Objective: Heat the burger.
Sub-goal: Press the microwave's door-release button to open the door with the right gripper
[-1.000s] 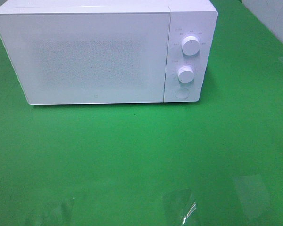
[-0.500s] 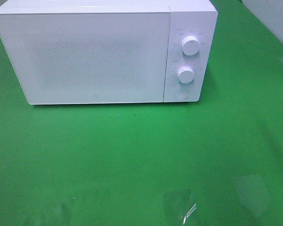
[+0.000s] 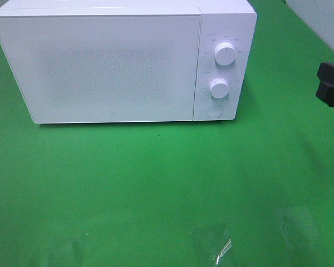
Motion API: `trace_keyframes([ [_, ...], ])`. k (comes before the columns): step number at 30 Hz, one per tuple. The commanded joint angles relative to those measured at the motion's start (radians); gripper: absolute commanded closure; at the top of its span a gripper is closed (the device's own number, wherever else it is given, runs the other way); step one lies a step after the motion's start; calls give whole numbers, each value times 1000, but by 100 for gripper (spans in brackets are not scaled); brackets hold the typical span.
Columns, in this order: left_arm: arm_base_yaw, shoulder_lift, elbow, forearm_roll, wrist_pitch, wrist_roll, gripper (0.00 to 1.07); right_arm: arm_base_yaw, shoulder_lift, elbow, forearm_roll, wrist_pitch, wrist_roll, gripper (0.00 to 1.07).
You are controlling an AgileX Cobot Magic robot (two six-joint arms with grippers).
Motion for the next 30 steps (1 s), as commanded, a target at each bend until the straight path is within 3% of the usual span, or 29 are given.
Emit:
trace_keyframes([
  [1, 3, -3, 3, -3, -14, 0, 6, 36, 64, 20, 45, -134, -20, 34],
  [4, 3, -3, 3, -3, -14, 0, 6, 138, 143, 27, 133, -234, -69, 34],
  [7, 3, -3, 3, -3, -14, 0, 6, 179, 174, 27, 179, -264, -100, 34],
  [8, 3, -3, 3, -3, -14, 0, 6, 245, 223, 27, 260, -305, -132, 34],
  [9, 3, -3, 3, -3, -14, 0, 6, 245, 223, 27, 260, -305, -132, 34],
  [12, 3, -3, 3, -3, -14, 0, 6, 358, 294, 22, 401, -380, -180, 34],
  [19, 3, -3, 3, -3, -14, 0, 6, 517, 370, -49, 515, -407, -215, 34],
  [25, 3, -3, 3, -2, -14, 0, 6, 603, 415, -117, 545, -399, -221, 34],
  [30, 3, -3, 3, -2, -14, 0, 6, 614, 439, -165, 570, -344, -164, 34],
])
